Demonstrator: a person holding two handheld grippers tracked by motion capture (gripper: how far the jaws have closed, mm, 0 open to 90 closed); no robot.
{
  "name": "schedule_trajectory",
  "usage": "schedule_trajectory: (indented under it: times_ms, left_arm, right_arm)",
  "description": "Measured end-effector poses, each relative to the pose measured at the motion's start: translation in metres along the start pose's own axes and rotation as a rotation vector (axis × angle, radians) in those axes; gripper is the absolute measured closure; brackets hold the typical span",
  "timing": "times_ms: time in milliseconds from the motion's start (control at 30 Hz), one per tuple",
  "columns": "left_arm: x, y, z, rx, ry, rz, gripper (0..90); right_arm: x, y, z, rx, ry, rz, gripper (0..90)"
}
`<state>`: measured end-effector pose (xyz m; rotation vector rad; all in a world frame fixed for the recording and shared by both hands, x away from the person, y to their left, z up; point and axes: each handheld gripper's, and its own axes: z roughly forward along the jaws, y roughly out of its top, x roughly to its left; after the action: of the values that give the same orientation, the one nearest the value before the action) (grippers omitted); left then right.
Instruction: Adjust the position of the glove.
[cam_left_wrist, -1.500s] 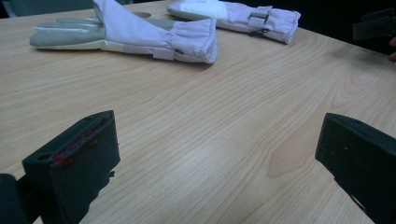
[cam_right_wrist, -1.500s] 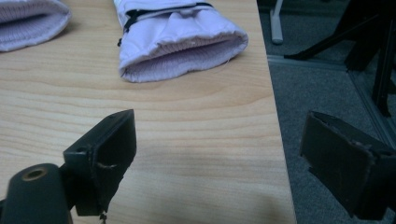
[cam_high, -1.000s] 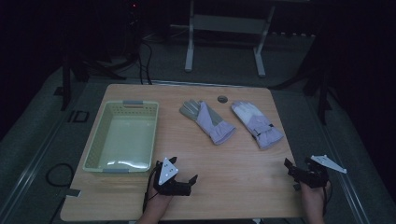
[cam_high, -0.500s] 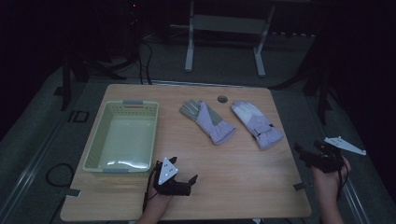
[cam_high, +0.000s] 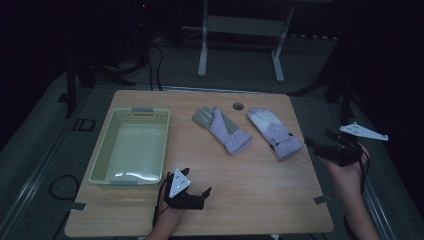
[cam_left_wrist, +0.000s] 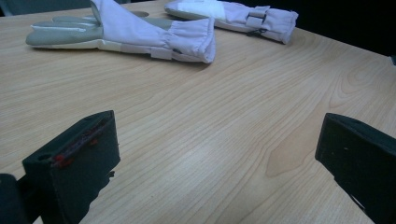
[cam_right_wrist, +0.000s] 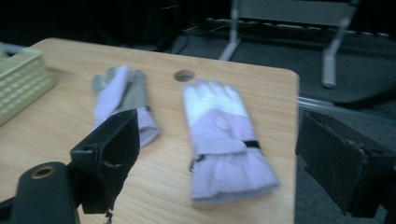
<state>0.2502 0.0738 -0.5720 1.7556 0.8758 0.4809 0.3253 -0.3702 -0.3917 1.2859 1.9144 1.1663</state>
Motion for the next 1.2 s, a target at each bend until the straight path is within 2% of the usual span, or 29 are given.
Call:
schedule_trajectory:
  times_ms: [67,100,133,167,267,367,467,500,1000,1133,1200]
  left_arm:
    - [0.0,0.0,0.0,0.0,-0.001,0.0,0.0]
    - [0.0,0.0,0.0,0.0,-0.003,0.0,0.0]
    - [0.0,0.0,0.0,0.0,-0.003,0.0,0.0]
    - [0.0,0.0,0.0,0.0,-0.006,-0.001,0.0]
    - [0.0,0.0,0.0,0.003,-0.013,-0.002,0.0]
    - [0.001,0.0,0.0,0.003,-0.017,-0.009,0.0]
    - [0.002,0.0,0.0,0.004,-0.019,-0.01,0.0]
    - [0.002,0.0,0.0,0.006,-0.022,-0.01,0.0]
    - [0.002,0.0,0.0,0.007,-0.032,-0.009,0.0]
    - [0.002,0.0,0.0,0.005,-0.033,-0.013,0.0]
    - [0.002,0.0,0.0,0.005,-0.034,-0.013,0.0]
  right_arm:
    - [0.002,0.004,0.002,0.005,-0.003,-0.012,14.5]
    - [0.008,0.016,0.008,0.002,0.023,-0.039,16.7]
    - [0.008,0.016,0.008,0.002,0.023,-0.039,16.7]
    - [0.012,0.024,0.013,0.011,0.055,-0.044,17.4]
    - [0.016,0.03,0.018,0.015,0.06,-0.057,17.7]
    - [0.023,0.042,0.028,0.021,0.088,-0.059,19.9]
    - [0.025,0.045,0.029,0.018,0.093,-0.059,20.9]
    - [0.031,0.054,0.035,0.019,0.096,-0.078,21.5]
    - [0.059,0.085,0.071,0.041,0.126,-0.126,23.8]
    - [0.073,0.093,0.087,0.05,0.151,-0.155,27.4]
    - [0.079,0.095,0.096,0.069,0.152,-0.195,29.8]
